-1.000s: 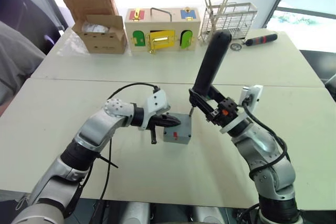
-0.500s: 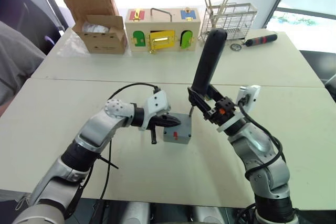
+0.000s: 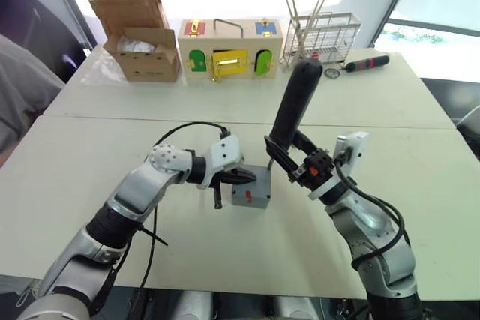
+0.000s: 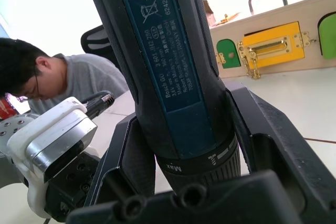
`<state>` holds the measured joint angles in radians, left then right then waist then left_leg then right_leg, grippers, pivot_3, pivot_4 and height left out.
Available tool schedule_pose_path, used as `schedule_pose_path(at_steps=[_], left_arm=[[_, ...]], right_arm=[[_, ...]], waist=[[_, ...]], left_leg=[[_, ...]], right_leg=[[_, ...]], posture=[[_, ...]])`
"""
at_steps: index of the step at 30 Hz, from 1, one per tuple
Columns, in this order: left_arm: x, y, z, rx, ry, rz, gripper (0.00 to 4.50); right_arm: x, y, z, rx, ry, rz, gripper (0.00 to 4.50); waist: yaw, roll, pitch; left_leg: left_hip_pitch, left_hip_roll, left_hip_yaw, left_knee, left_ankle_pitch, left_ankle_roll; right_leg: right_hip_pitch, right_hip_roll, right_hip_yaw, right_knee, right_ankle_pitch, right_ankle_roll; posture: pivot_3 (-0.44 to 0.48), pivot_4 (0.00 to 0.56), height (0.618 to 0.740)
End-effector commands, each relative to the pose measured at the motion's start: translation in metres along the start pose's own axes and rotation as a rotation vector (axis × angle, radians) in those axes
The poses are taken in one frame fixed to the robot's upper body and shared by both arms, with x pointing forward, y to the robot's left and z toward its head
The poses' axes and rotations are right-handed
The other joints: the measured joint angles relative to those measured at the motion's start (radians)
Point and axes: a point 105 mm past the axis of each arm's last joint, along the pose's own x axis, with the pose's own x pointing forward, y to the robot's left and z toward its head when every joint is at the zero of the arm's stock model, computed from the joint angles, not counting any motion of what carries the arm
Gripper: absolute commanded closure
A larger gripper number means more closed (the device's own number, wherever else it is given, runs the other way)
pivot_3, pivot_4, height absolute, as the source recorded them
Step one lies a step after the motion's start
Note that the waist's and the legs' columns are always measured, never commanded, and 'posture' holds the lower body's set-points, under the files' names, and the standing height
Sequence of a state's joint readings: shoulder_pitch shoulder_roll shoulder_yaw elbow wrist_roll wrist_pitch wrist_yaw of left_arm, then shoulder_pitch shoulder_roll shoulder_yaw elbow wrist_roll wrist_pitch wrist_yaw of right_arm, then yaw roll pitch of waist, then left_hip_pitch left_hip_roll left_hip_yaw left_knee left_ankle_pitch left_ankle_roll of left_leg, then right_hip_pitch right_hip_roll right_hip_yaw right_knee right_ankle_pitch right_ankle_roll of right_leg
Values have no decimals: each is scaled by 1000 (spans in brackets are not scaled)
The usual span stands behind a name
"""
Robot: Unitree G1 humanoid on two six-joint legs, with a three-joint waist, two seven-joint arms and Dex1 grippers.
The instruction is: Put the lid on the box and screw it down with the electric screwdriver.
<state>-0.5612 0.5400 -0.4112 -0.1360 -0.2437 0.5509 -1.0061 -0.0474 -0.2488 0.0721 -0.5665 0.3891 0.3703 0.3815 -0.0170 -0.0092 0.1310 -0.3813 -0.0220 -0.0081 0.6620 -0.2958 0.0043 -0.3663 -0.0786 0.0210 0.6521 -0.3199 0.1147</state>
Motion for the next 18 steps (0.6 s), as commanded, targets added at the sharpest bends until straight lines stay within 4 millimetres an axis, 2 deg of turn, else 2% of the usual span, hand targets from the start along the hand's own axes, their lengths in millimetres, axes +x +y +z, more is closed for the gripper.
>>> schedule_pose_path(at_steps=[1,3,10,18], left_arm=[[2,-1,-31,-83,101,2,4500],[3,-3,-28,-96,82,-8,4500],[8,-9,-24,-97,69,-21,4500],[7,-9,-24,-98,68,-19,4500]], right_arm=[[0,15,-28,66,123,59,2716],[1,15,-31,65,135,60,2716],[4,12,-44,50,222,26,2716],[2,10,-48,64,236,12,2716]], waist=[[0,0,0],[-1,0,0],[0,-1,-3],[1,-4,-8]], left_leg=[[4,1,0,-1,0,0],[9,1,0,-3,-2,3],[9,2,-1,-3,-2,2],[9,2,-1,-5,-2,2]], right_leg=[[4,0,0,-2,0,0],[9,-1,0,-3,-1,-1],[8,-2,1,-3,-1,-1],[9,-4,1,-5,-2,-3]], posture=[[0,150,740],[0,150,740],[0,150,740],[0,150,740]])
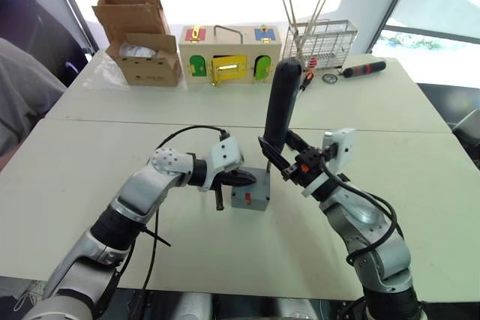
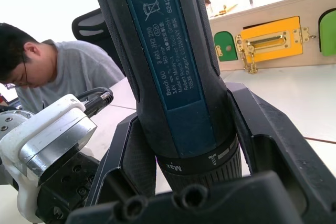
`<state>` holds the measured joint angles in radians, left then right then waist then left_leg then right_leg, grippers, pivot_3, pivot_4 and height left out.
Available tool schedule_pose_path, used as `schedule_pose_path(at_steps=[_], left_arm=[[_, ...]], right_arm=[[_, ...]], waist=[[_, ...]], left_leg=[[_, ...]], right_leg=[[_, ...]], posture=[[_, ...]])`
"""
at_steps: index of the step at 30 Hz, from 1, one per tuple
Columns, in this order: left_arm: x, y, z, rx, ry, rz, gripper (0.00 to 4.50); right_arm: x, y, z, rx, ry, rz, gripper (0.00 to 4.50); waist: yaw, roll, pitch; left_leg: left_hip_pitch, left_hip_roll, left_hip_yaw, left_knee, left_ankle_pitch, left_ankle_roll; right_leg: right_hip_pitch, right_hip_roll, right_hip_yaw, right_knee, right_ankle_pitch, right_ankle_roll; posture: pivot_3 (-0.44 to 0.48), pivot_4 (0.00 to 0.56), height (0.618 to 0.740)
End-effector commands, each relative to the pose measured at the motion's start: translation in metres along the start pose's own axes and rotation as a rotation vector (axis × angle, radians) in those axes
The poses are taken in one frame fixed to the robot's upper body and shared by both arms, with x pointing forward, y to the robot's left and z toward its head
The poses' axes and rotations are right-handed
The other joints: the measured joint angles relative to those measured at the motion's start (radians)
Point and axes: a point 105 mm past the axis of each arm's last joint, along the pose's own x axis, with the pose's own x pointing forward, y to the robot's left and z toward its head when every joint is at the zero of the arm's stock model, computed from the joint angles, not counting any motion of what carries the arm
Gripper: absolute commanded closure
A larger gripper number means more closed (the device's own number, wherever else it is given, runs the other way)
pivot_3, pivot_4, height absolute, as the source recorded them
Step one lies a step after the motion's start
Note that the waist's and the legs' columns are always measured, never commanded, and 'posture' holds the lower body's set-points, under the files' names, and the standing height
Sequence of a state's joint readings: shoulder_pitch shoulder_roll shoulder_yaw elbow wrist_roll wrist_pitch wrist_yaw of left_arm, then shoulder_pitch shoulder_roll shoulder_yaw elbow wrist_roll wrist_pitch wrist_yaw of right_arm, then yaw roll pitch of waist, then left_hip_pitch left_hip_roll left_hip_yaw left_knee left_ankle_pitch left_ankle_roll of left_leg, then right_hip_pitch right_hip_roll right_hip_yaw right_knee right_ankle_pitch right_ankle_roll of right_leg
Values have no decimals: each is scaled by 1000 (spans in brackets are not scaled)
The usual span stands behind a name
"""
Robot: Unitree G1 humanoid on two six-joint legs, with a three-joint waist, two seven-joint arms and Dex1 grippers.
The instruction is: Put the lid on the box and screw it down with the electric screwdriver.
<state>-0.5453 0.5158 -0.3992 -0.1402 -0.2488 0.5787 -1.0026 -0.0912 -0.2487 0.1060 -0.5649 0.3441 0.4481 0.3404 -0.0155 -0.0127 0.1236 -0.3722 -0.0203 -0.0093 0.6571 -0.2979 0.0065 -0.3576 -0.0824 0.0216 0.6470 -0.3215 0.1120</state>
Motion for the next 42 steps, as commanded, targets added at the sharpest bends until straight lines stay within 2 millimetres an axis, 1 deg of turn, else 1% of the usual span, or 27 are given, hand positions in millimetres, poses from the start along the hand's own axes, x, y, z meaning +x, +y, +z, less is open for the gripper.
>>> schedule_pose_path(at_steps=[1,8,12,27,30,32,34,37,38,40,41,42], left_arm=[[3,-5,-23,-59,83,-13,4500],[4,-6,-23,-61,83,-12,4500],[4,-5,-24,-58,85,-10,4500],[4,-5,-24,-60,85,-9,4500],[4,-5,-24,-60,83,-7,4500],[3,-5,-23,-62,79,-5,4500],[1,-5,-21,-69,66,-4,4500],[-6,-4,-16,-76,41,-1,4500],[-7,-4,-14,-77,36,0,4500],[-11,-4,-11,-76,24,5,4500],[-13,-3,-9,-79,9,9,4500],[-14,-2,-6,-85,-6,13,4500]], right_arm=[[-4,10,-42,87,173,28,2716],[-7,5,-48,85,205,2,2716],[-9,-1,-57,72,242,-34,2716],[-10,2,-57,85,240,-30,2716],[-9,-1,-51,76,214,-31,2716],[-7,-4,-38,52,170,-31,2716],[-6,-9,-19,22,113,-23,2716],[-3,-16,32,-38,-2,11,2716],[-3,-18,45,-52,-27,25,2716],[-2,-19,80,-71,-117,71,2716],[-2,-23,98,-77,-166,84,2716],[-3,-25,112,-74,-201,100,2716]], waist=[[0,0,-1],[0,-1,-3],[0,-1,-3],[0,0,-9],[-1,0,-9],[-1,0,-9],[-1,1,-8],[1,6,-2],[1,7,2],[2,11,11],[2,12,12],[3,12,13]], left_leg=[[0,0,0,0,0,0],[0,0,0,-5,0,0],[0,0,0,-6,0,-1],[0,0,0,-10,0,-1],[0,0,0,-10,0,-1],[0,0,0,-11,0,-1],[-1,0,0,-11,0,-1],[-3,-1,0,-11,0,-1],[-4,-1,0,-11,0,-1],[-6,-1,0,-10,0,-1],[-11,-1,0,-9,1,-2],[-19,-1,0,-8,3,-4]], right_leg=[[0,0,0,0,0,0],[0,-2,0,-2,0,-1],[0,-3,0,-3,-1,-2],[1,-4,-1,-11,-2,-6],[1,-5,-1,-13,-2,-6],[1,-5,-1,-14,-2,-7],[1,-5,-1,-14,-2,-7],[0,-6,-1,-16,-1,-8],[0,-6,-1,-16,-1,-9],[-2,-6,-1,-16,0,-9],[-7,-6,-1,-15,1,-9],[-15,-5,-1,-14,3,-6]], posture=[[0,150,740],[0,150,740],[0,150,740],[0,150,740],[0,150,740],[0,150,740],[0,150,740],[0,150,740],[0,150,740],[0,150,740],[0,150,740],[0,150,740]])
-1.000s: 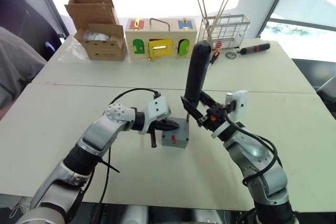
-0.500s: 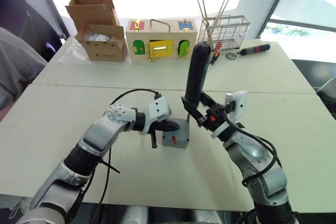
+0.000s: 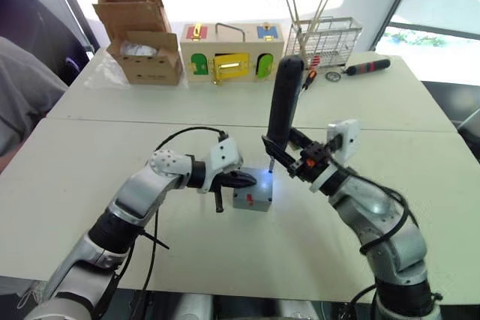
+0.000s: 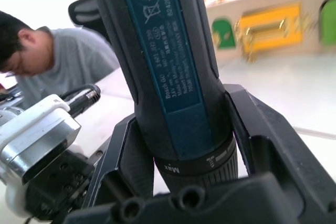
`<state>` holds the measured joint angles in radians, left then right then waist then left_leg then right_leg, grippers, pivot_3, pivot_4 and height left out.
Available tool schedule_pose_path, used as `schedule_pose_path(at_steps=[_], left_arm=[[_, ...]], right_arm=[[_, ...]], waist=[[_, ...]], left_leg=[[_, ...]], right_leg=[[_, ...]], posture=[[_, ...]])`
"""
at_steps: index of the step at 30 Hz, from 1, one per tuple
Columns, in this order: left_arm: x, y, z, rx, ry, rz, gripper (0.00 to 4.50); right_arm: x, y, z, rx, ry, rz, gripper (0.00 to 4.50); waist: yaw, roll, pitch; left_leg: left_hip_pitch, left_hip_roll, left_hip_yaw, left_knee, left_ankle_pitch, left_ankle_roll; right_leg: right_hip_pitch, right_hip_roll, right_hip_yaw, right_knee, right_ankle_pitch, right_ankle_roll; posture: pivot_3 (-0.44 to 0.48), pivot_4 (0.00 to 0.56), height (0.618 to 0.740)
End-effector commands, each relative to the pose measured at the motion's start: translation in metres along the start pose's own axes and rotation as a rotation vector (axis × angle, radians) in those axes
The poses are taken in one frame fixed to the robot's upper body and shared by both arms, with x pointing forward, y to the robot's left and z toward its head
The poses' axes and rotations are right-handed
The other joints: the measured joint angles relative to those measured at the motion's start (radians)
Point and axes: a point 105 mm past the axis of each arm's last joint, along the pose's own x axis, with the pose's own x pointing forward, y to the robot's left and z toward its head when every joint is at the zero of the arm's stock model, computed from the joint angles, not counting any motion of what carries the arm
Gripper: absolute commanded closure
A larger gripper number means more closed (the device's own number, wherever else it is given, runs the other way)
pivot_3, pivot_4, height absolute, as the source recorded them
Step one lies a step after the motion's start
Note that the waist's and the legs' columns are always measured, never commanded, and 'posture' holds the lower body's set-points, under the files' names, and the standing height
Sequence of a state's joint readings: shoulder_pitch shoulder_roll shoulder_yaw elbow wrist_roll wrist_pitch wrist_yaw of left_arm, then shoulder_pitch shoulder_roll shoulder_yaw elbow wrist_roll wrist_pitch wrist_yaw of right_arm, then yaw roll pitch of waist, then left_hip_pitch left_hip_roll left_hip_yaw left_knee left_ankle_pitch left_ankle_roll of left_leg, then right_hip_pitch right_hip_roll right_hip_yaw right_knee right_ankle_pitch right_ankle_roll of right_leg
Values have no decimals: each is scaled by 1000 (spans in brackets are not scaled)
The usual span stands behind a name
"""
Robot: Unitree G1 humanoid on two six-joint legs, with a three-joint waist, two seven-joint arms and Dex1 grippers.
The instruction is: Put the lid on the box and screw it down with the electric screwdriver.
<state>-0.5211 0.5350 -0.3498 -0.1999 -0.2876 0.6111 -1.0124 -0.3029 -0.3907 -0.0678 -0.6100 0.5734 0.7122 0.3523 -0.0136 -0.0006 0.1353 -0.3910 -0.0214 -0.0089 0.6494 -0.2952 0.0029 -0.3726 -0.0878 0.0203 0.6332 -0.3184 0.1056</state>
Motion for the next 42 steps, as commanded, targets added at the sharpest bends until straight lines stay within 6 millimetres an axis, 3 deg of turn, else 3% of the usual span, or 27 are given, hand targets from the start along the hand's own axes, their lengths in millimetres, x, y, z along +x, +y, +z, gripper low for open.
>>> schedule_pose_path(at_steps=[1,4,9,11,14,17,21,24,31,40,42], left_arm=[[-4,3,-8,-88,-1,18,4500],[-11,9,6,-142,-77,28,4500],[-20,15,33,-166,-174,29,4500],[-23,19,49,-148,-221,40,4500],[-24,13,67,-129,-260,-1,4500],[-21,-12,74,-19,-208,-103,4500],[-13,-26,70,69,-141,-143,4500],[-6,-29,66,106,-111,-138,4500],[4,-21,48,102,-49,-40,4500],[0,-34,52,97,-83,-83,4500],[-1,-31,48,97,-66,-67,4500]], right_arm=[[-11,-3,76,-54,-237,69,2716],[-16,-13,99,67,-284,118,2716],[-20,-36,97,163,-164,95,2716],[-19,-66,86,203,-8,-35,2716],[-32,-102,88,238,115,-175,2716],[-60,-119,82,237,404,-212,2716],[-119,-148,30,233,865,-426,2716],[-139,-155,9,330,958,-447,2716],[-159,-161,-40,563,1074,-508,2716],[-155,-169,-57,577,1095,-553,2716],[-158,-170,-60,543,1120,-565,1687]], waist=[[2,1,3],[1,1,6],[0,1,11],[1,1,18],[4,0,30],[6,4,34],[4,3,35],[0,4,36],[2,11,39],[4,10,39],[4,9,39]], left_leg=[[-4,0,0,0,1,-1],[-7,0,-1,0,1,-1],[-19,0,-2,3,3,-5],[-19,-1,-1,6,3,-4],[-22,-1,-1,15,3,-1],[-22,-3,-1,15,4,0],[-27,-2,-1,14,4,0],[-29,-2,0,15,3,0],[-26,-2,4,17,6,3],[-33,-2,3,19,10,-5],[-33,-2,3,19,10,-5]], right_leg=[[-4,0,0,1,2,3],[-6,0,-2,0,2,3],[-17,2,-4,3,2,4],[-17,1,-4,4,2,4],[-18,0,-4,12,2,4],[-19,-1,-4,13,2,4],[-24,1,-4,12,2,4],[-25,1,-3,12,2,5],[-25,6,2,16,5,9],[-31,6,1,17,6,10],[-31,6,2,17,6,10]], posture=[[0,150,740],[0,150,740],[0,150,740],[0,150,740],[0,150,740],[0,150,740],[0,150,740],[0,150,740],[0,150,740],[0,150,740],[0,150,740]])
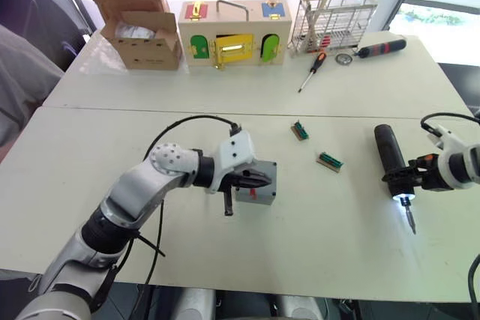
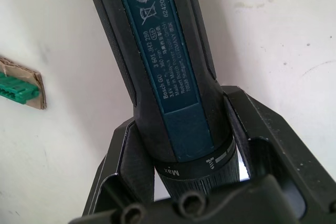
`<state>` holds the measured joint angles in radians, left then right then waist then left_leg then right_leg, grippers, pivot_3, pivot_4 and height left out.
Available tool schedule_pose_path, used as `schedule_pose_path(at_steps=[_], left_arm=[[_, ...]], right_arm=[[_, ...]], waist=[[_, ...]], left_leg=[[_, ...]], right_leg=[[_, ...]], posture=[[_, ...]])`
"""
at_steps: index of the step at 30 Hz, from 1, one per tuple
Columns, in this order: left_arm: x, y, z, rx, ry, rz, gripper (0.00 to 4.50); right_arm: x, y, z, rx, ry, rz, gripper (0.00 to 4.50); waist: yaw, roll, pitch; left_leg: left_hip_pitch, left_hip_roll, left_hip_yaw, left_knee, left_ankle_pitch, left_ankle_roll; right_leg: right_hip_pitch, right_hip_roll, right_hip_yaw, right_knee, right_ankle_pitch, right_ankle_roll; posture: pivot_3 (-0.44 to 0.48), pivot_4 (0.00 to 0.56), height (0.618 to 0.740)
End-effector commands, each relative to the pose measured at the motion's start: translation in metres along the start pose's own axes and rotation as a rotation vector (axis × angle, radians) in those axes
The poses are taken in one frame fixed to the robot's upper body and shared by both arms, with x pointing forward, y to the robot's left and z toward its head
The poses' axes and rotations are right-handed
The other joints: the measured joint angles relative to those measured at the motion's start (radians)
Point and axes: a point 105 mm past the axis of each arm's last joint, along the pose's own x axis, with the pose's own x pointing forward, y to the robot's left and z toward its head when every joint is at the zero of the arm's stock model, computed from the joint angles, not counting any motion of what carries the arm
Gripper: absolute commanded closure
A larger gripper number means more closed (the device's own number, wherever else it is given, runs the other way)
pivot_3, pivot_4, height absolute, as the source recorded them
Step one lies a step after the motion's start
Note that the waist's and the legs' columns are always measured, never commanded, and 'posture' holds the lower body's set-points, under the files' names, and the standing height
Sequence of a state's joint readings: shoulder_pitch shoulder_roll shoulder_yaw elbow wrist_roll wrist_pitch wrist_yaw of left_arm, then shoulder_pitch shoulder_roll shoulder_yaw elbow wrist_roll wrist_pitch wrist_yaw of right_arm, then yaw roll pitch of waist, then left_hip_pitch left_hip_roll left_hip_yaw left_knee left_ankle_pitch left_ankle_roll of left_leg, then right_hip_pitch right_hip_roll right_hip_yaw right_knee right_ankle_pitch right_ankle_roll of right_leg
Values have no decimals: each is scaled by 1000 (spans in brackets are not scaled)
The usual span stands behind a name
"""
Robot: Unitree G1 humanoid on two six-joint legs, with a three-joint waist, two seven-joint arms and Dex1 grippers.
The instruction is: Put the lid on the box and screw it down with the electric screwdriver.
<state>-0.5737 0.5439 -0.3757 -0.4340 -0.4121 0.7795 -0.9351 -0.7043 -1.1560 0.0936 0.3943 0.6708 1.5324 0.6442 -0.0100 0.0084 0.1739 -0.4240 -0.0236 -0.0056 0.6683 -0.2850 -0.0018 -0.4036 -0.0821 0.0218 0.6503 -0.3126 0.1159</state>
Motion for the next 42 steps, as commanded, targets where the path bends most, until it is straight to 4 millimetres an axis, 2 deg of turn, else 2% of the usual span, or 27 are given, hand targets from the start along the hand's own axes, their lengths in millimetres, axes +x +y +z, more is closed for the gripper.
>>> schedule_pose_path(at_steps=[1,5,8,9,11,14,16,17,19,20,23,28,31,36,39,42], left_arm=[[-6,1,4,27,-7,15,4500],[-11,3,13,-3,-73,6,4500],[-20,10,22,-52,-147,16,4500],[-25,16,21,-68,-153,39,4500],[-37,28,19,-97,-155,87,4500],[-54,45,7,-116,-106,169,4500],[-64,57,-14,-99,12,242,4500],[-70,63,-28,-78,93,274,4500],[-75,58,-47,-69,185,249,4500],[-75,54,-52,-74,200,227,4500],[-68,45,-60,-94,213,182,4500],[-53,41,-61,-144,167,152,4500],[-41,42,-67,-143,174,134,4500],[-20,53,-58,-131,133,122,4500],[-12,58,-54,-112,121,117,4500],[-2,73,-47,-82,91,153,4500]], right_arm=[[-2,-5,3,-44,-15,-53,1400],[-6,-1,9,-72,-50,-45,28],[-20,3,33,-169,-173,-73,28],[-32,12,49,-287,-248,-85,28],[-53,40,68,-465,-358,-25,28],[-69,86,75,-594,-468,152,28],[-67,112,61,-684,-475,275,28],[-62,127,47,-773,-465,335,28],[-41,146,6,-959,-370,418,28],[-35,154,-12,-981,-328,482,28],[-20,169,-45,-1006,-267,595,28],[3,180,-73,-1016,-216,646,28],[17,185,-84,-1017,-209,653,28],[29,198,-90,-992,-218,678,28],[31,204,-89,-971,-242,686,28],[29,211,-93,-956,-252,712,28]], waist=[[0,0,0],[2,-1,0],[3,-1,0],[2,0,0],[-4,2,0],[-6,1,0],[-4,0,-1],[-2,-1,-1],[6,-2,-1],[9,-2,-1],[23,-1,-1],[24,-6,-3],[22,-6,-3],[23,-6,-3],[22,-6,-3],[24,-7,-3]], left_leg=[[0,0,0,0,0,0],[0,0,0,1,0,0],[0,0,0,2,0,0],[0,-1,0,2,0,0],[0,-1,0,2,0,0],[0,0,0,0,0,0],[0,2,-1,-1,0,0],[0,2,-2,-1,0,-1],[0,2,-2,-1,1,-1],[-1,2,-3,-1,1,-1],[-3,-1,-2,3,0,0],[-2,-2,-2,16,-6,10],[-1,-2,-3,15,-5,7],[-2,-2,-3,15,-4,6],[-2,-2,-3,15,-4,6],[-2,-2,-3,15,-4,6]], right_leg=[[0,0,0,0,0,0],[0,0,0,0,0,0],[0,0,0,0,0,0],[0,0,0,0,0,0],[-1,0,0,1,0,1],[-3,1,0,3,0,1],[-3,3,-1,2,0,1],[-3,3,-2,3,0,1],[-3,3,-3,3,0,1],[-2,3,-3,3,0,1],[-2,0,-2,5,0,1],[5,-2,-2,5,1,1],[5,-1,-3,4,1,2],[4,0,-3,4,1,2],[4,0,-3,5,1,2],[4,-1,-3,5,1,2]], posture=[[0,150,740],[0,150,740],[0,150,740],[0,150,740],[0,150,740],[0,150,740],[0,150,740],[0,150,740],[0,150,740],[0,150,740],[0,150,740],[0,150,740],[0,150,740],[0,150,740],[0,150,740],[0,150,740]])
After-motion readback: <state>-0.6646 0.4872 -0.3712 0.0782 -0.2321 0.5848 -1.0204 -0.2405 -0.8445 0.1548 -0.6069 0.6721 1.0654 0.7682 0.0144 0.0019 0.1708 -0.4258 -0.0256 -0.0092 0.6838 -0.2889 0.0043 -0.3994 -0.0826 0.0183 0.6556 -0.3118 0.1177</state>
